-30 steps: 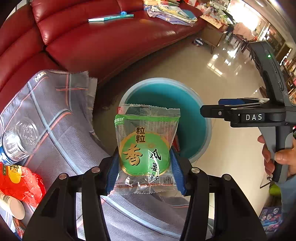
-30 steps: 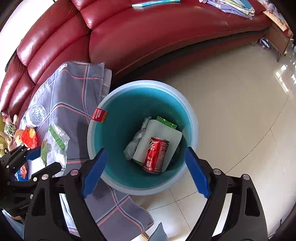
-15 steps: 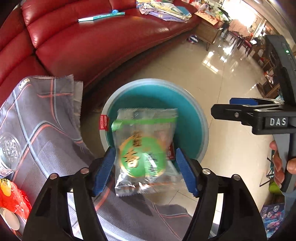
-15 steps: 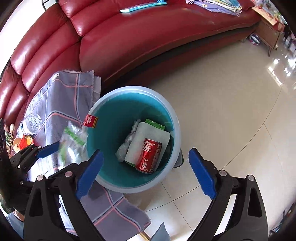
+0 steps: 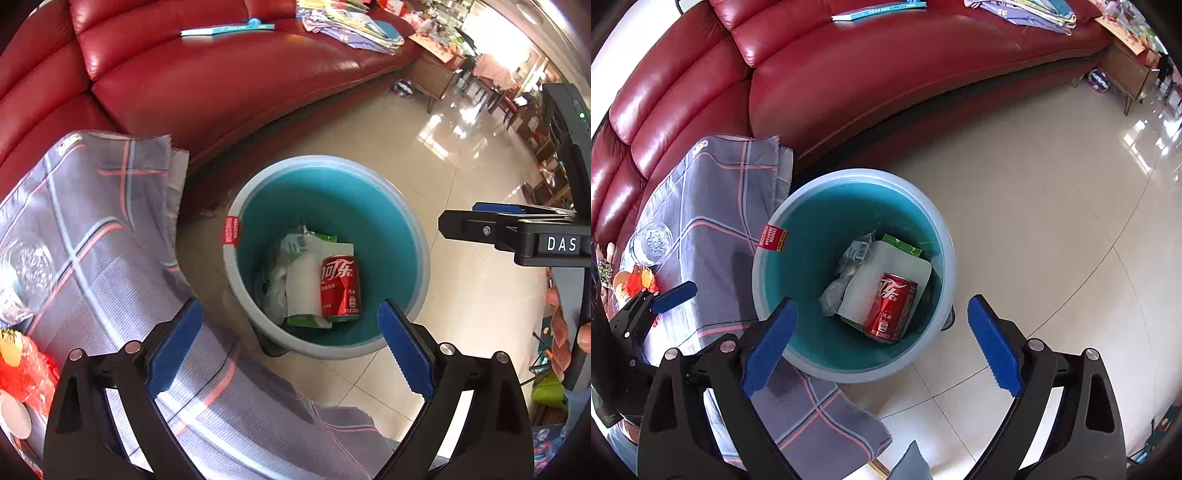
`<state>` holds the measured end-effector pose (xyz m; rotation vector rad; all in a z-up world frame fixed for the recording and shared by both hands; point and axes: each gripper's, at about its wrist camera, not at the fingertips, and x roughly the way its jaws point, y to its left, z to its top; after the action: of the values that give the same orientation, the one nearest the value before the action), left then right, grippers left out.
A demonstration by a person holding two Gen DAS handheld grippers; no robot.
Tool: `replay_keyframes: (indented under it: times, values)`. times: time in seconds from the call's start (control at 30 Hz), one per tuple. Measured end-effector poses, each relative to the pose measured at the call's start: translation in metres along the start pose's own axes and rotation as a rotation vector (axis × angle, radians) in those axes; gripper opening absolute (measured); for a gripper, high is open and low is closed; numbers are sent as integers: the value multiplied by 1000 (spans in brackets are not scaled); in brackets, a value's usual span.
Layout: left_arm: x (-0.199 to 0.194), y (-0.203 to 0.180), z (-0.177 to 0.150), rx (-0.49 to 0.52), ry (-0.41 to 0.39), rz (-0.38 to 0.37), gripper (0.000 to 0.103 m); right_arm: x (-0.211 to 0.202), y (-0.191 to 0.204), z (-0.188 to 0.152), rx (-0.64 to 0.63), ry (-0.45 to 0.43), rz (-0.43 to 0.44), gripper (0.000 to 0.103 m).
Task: Collect trash
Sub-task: 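Move both grippers back to the table toward the Ovaltine pack and white jar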
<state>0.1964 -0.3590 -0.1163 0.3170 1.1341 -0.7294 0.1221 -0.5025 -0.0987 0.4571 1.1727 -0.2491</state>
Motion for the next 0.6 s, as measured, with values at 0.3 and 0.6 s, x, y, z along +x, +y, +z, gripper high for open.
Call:
replay_keyframes:
  times: [0.3,0.6]
  values:
    - [-38,32,-27,-66,-34,38,96,-9,40,-2,-73,-2,16,89]
    - [-88,85,-63,-173,-70,90,97,-13,124,-11,-223,7,52,89]
